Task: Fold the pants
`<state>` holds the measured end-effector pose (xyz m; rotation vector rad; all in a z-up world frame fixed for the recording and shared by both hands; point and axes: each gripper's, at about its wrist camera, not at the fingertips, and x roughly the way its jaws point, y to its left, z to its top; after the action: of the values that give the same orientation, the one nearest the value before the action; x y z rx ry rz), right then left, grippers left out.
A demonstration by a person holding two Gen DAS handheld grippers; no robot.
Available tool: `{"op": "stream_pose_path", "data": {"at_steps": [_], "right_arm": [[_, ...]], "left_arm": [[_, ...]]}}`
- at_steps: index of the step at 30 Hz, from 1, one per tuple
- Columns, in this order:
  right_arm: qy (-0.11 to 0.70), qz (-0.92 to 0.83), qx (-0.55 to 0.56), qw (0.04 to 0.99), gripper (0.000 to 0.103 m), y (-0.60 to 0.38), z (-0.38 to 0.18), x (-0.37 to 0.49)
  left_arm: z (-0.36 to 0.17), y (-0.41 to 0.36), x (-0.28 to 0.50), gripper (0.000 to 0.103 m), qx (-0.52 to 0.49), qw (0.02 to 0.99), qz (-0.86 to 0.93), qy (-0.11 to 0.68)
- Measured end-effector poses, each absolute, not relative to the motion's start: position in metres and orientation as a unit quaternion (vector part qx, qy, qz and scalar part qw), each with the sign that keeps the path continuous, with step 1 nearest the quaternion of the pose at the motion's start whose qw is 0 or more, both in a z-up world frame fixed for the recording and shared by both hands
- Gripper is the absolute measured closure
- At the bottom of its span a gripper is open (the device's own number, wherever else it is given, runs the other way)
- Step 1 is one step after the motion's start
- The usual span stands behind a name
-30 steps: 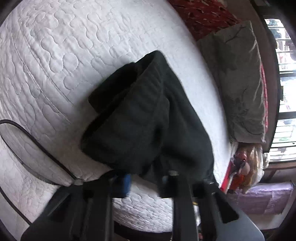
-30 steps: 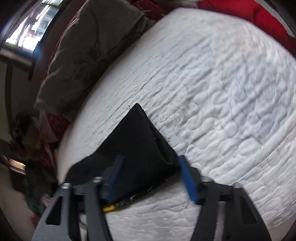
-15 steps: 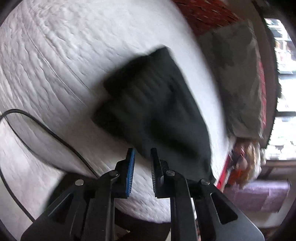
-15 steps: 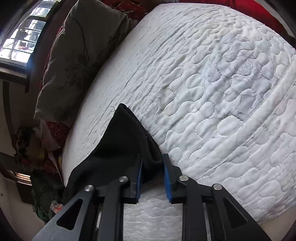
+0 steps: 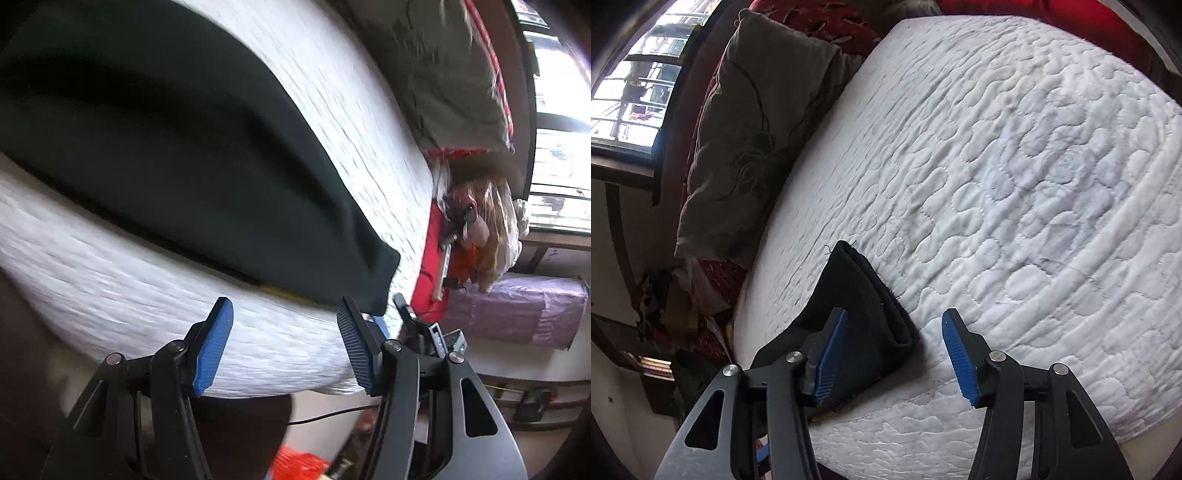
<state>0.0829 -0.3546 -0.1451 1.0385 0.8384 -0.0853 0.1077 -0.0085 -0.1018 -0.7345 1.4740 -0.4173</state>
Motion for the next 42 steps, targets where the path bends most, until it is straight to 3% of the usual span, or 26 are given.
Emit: {"op": "stream_pose_path", "data": {"at_steps": [7, 19, 22, 25, 29, 39, 42], "right_arm": [[0.394, -0.019, 0.485, 0.781, 0.044, -0.351, -0.148, 0.105], [0.411, 0.013, 0.462, 0.786, 0.042, -0.342, -0.141, 0.145], [0.418, 0.023, 0.455, 0.786, 0.042, -0.338, -0.139, 0.153], [0.421, 0.030, 0.461, 0.781, 0.042, -0.338, -0.139, 0.160], [0.421, 0.039, 0.474, 0.772, 0.042, -0.343, -0.143, 0.158], [0.405, 0.069, 0.498, 0.763, 0.043, -0.351, -0.155, 0.156], [0.405, 0.063, 0.478, 0.777, 0.058, -0.347, -0.153, 0.160]], "left_arm": [[-0.132, -0.074, 0.100, 0.046, -0.348, 0.612, -0.169, 0.690], [-0.136, -0.104, 0.109, 0.046, -0.351, 0.624, -0.145, 0.682], [-0.136, -0.114, 0.110, 0.039, -0.345, 0.633, -0.137, 0.679], [-0.133, -0.119, 0.112, 0.039, -0.347, 0.642, -0.140, 0.669], [-0.135, -0.123, 0.124, 0.053, -0.347, 0.651, -0.155, 0.657], [-0.140, -0.121, 0.126, 0.058, -0.374, 0.631, -0.155, 0.661], [-0.142, -0.122, 0.133, 0.086, -0.378, 0.621, -0.154, 0.669]]}}
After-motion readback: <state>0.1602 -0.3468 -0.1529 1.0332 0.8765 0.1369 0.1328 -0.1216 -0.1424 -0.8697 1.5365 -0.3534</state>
